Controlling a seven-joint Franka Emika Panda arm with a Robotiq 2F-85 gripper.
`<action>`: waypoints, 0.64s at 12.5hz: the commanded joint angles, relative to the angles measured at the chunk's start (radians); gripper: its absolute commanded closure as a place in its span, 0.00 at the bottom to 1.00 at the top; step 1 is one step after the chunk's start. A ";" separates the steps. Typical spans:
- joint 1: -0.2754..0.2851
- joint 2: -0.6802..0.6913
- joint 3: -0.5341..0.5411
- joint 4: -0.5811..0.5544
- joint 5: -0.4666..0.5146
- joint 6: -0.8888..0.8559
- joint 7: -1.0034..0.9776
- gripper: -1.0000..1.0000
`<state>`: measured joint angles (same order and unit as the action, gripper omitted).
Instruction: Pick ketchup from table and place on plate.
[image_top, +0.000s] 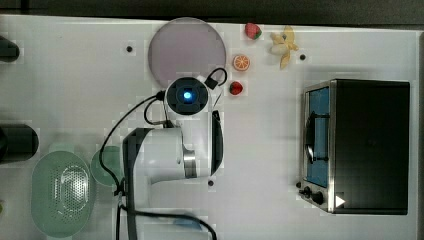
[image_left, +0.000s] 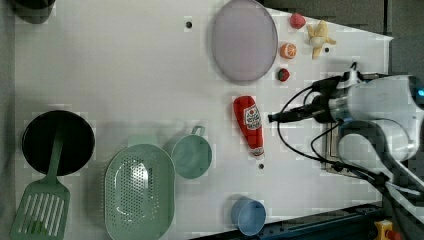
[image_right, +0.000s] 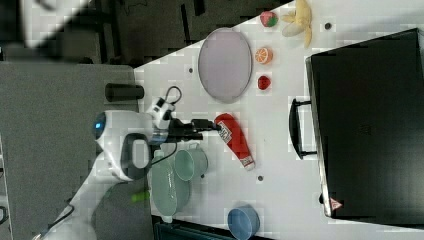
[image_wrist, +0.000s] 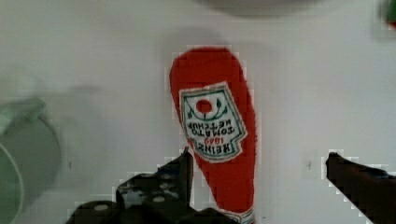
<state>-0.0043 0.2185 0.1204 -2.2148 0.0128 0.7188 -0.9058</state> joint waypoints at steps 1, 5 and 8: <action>0.009 0.055 0.008 -0.007 -0.001 0.027 -0.050 0.00; 0.010 0.152 0.009 -0.007 -0.001 0.157 -0.050 0.00; 0.011 0.211 0.009 -0.006 -0.001 0.232 -0.050 0.00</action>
<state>0.0105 0.4485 0.1370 -2.2383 0.0124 0.9287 -0.9214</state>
